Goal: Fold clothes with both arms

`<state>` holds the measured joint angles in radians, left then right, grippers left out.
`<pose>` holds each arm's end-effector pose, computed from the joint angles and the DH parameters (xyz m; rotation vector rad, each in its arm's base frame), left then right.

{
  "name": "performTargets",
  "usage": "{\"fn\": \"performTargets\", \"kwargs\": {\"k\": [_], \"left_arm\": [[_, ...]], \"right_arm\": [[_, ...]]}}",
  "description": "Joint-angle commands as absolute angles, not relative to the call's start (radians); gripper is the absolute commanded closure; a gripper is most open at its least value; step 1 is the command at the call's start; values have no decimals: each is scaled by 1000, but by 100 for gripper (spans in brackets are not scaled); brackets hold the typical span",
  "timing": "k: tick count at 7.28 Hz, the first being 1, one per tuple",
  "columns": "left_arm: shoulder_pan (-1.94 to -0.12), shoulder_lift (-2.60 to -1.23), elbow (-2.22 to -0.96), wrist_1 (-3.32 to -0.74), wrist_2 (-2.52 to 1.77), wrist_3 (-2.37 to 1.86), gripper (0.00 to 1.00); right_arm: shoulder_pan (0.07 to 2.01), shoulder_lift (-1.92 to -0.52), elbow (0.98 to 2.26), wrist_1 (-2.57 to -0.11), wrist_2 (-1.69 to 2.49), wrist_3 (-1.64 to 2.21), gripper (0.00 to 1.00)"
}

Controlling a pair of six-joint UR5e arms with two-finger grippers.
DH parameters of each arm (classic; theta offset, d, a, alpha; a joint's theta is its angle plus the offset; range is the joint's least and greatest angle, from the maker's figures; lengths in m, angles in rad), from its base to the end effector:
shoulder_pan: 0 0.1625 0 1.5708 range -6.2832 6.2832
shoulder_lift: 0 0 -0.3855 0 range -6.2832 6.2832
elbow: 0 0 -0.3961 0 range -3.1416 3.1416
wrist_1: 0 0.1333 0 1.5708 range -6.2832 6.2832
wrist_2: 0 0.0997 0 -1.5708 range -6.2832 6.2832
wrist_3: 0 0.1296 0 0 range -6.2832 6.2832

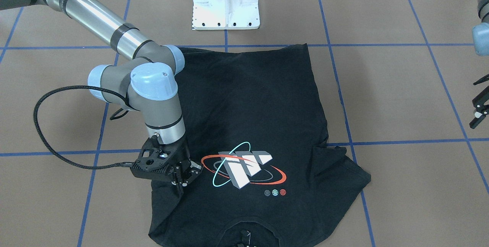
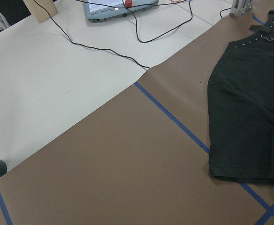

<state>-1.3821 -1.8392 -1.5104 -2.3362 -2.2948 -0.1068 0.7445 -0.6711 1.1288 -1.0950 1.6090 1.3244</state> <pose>0.0708 -0.6239 0.4246 0.8234 0.7966 0.4246 -0.5165 -0.6505 0.2241 0.4163 -0.8455 0.4433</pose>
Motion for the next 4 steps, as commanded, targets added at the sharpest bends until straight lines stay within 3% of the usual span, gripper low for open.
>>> {"fn": "performTargets", "kwargs": {"k": [1, 4], "left_arm": [[-1382, -1839, -1511, -2336, -2295, -107, 0], [-1382, -1839, -1509, -2336, -2295, -107, 0]], "right_arm": [[706, -641, 1097, -1097, 1578, 1336, 100], [680, -589, 1033, -1094, 1542, 1336, 100]]}}
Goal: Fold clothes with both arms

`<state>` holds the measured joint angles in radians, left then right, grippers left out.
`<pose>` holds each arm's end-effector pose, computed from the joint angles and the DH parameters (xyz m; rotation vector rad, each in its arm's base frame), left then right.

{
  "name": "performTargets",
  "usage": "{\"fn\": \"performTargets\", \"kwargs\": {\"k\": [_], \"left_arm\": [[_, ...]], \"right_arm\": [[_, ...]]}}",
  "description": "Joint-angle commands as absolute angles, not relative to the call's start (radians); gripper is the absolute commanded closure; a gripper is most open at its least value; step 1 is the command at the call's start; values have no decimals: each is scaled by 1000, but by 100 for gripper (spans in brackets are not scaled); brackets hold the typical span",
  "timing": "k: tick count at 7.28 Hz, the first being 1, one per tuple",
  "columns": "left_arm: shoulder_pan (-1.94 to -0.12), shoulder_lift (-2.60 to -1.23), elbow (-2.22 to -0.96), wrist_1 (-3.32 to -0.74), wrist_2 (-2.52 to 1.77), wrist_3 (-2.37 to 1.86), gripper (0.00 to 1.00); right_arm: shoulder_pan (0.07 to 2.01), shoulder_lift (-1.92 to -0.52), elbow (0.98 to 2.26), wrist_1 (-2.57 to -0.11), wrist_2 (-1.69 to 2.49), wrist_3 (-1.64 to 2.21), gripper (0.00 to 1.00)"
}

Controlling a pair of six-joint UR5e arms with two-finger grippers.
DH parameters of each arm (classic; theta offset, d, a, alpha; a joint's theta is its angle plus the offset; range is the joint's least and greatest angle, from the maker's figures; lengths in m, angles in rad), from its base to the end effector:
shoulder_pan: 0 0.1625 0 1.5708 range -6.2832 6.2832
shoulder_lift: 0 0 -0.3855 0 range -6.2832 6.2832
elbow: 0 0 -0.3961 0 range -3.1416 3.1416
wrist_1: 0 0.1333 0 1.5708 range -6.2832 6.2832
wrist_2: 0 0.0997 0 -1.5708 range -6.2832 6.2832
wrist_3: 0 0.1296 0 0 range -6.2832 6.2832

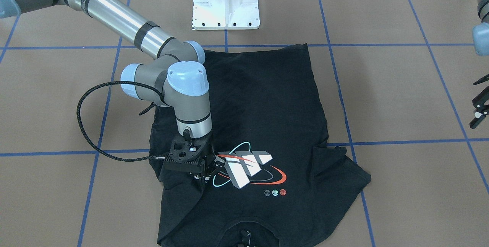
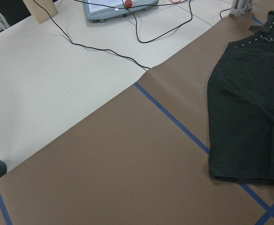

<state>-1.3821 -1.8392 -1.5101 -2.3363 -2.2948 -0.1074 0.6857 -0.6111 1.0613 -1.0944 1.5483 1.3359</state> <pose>0.0708 -0.6240 0.4247 0.8229 0.7969 0.4240 -0.5607 -0.6347 0.2094 0.4339 -0.8278 0.4283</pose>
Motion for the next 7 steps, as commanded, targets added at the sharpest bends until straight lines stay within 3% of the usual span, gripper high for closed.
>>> {"fn": "performTargets", "kwargs": {"k": [1, 2, 5, 7], "left_arm": [[-1382, -1839, -1508, -2336, -2295, -107, 0], [-1382, -1839, -1508, -2336, -2293, -107, 0], [-1335, -1858, -1491, -2336, -2289, -188, 0], [-1254, -1890, -1490, -2385, -2177, -489, 0]], "right_arm": [[680, -586, 1029, -1094, 1542, 1336, 89], [680, -584, 1028, -1094, 1537, 1335, 1], [721, -543, 1070, -1200, 1640, 1289, 0], [794, -601, 1277, -1465, 1759, 1145, 0]]}}
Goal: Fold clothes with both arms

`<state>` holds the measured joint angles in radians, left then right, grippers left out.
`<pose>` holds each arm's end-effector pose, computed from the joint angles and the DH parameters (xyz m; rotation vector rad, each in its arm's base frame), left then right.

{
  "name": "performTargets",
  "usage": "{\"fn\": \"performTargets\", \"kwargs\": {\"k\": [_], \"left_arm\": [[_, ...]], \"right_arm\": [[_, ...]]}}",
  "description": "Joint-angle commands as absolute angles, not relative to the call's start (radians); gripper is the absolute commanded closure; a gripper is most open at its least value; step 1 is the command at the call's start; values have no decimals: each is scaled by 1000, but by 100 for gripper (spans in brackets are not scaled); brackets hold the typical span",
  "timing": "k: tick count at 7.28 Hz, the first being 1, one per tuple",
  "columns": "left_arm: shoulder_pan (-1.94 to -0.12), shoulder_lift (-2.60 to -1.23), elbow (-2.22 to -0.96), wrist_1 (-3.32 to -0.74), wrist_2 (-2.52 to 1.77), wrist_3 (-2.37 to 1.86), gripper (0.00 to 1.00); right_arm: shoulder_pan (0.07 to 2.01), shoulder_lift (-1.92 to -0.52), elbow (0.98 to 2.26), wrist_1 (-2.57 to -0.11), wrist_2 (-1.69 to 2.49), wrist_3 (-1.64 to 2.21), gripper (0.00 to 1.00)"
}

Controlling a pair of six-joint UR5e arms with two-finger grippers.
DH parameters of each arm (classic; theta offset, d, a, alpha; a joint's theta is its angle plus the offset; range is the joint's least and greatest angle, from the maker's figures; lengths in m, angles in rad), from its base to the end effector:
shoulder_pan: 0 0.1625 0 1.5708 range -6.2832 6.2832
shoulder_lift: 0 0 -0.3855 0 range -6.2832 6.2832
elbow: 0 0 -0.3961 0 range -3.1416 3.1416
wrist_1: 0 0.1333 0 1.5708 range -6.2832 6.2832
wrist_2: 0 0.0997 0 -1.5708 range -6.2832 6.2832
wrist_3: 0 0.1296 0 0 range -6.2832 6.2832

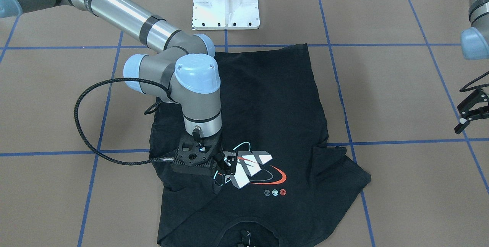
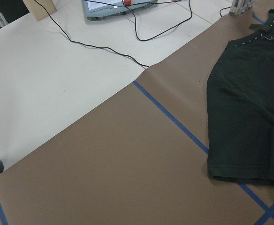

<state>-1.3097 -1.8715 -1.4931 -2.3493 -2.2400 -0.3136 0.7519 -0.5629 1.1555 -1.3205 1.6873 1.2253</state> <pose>0.1141 -0.6318 0.4139 0.7488 0.8580 0.2880 -0.5160 -0.6444 0.1582 0.3474 -0.7792 0.3325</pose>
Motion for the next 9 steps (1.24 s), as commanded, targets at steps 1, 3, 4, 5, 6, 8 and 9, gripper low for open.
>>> {"fn": "performTargets", "kwargs": {"k": [1, 3, 4, 5, 6, 8, 9], "left_arm": [[-1182, -1911, -1464, -2451, -2090, -652, 0], [-1055, -1997, -1319, -2564, -1905, -810, 0], [-1022, -2035, -1228, -2623, -1826, -828, 0], [-991, -2051, -1177, -2641, -1806, -834, 0], [-970, -2052, -1167, -2643, -1766, -838, 0], [-892, -2051, -1122, -2670, -1641, -958, 3], [-873, -2055, -1099, -2672, -1594, -960, 7]], "right_arm": [[831, -703, 1410, -1489, 1797, 1097, 0], [934, -890, 1604, -1518, 1915, 918, 0], [984, -963, 1656, -1516, 1969, 829, 0], [1032, -1051, 1710, -1506, 2026, 734, 0], [1070, -1119, 1747, -1503, 2064, 662, 0], [1142, -1225, 1759, -1439, 2130, 545, 0], [1152, -1239, 1759, -1421, 2146, 542, 0]]}}
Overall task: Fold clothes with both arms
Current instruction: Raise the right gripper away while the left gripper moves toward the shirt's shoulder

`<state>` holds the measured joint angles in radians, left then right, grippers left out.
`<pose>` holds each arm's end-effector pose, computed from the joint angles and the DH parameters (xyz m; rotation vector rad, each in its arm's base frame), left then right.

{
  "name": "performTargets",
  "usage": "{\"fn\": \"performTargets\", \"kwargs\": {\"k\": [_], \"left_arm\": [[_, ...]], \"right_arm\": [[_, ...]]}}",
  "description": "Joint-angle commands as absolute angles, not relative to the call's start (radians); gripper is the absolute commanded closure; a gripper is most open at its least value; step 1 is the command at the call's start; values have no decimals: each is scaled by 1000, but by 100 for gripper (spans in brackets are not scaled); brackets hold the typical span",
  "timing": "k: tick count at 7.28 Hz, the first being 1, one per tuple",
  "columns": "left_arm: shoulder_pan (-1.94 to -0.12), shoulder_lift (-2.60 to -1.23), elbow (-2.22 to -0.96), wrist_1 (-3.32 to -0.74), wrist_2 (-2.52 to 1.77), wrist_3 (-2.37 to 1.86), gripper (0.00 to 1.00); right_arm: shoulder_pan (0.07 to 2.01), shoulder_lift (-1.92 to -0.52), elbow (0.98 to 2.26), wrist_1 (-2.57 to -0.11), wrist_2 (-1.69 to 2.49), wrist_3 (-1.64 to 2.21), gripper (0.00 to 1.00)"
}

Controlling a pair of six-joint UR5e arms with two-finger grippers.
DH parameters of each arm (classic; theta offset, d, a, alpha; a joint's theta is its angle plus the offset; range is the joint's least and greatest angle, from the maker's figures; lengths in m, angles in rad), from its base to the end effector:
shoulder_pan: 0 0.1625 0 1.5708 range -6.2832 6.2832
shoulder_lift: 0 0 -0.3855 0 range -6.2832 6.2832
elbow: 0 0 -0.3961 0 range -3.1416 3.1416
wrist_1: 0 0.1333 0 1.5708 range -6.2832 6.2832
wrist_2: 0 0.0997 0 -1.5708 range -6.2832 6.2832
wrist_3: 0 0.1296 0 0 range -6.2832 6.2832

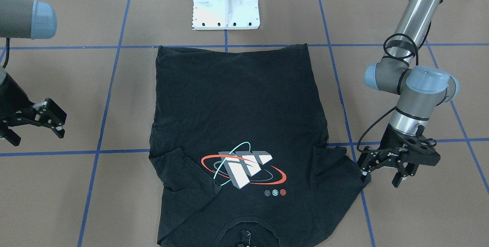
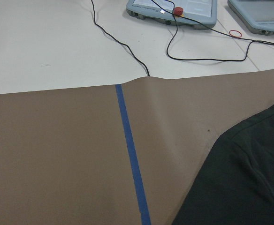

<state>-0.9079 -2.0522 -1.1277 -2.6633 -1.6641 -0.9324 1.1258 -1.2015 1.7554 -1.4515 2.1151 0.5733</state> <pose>0.3559 -0.6528 0.4538 0.7308 0.8681 -0.1873 -0.2085 -0.5909 0.3382 0.3175 -0.7758 -0.0625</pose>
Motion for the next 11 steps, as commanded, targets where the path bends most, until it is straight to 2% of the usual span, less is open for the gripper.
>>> {"fn": "performTargets", "kwargs": {"k": [1, 4, 5, 8, 10, 11], "left_arm": [[-865, -2062, -1073, -2674, -1589, -960, 10], [-845, -2060, -1066, -2684, -1588, -960, 32], [-845, -2054, -1068, -2684, -1589, -959, 36], [-845, -2045, -1068, -2683, -1589, -950, 37], [-844, -2045, -1069, -2684, -1591, -953, 49], [-844, -2045, -1071, -2684, -1591, -956, 52]], "right_arm": [[1150, -1239, 1758, -1420, 2146, 541, 0], [1150, -1239, 1756, -1420, 2143, 545, 0], [1150, -1239, 1756, -1420, 2143, 546, 0], [1149, -1238, 1752, -1420, 2140, 549, 0], [1149, -1236, 1750, -1420, 2140, 552, 0], [1149, -1236, 1749, -1420, 2140, 552, 0]]}}
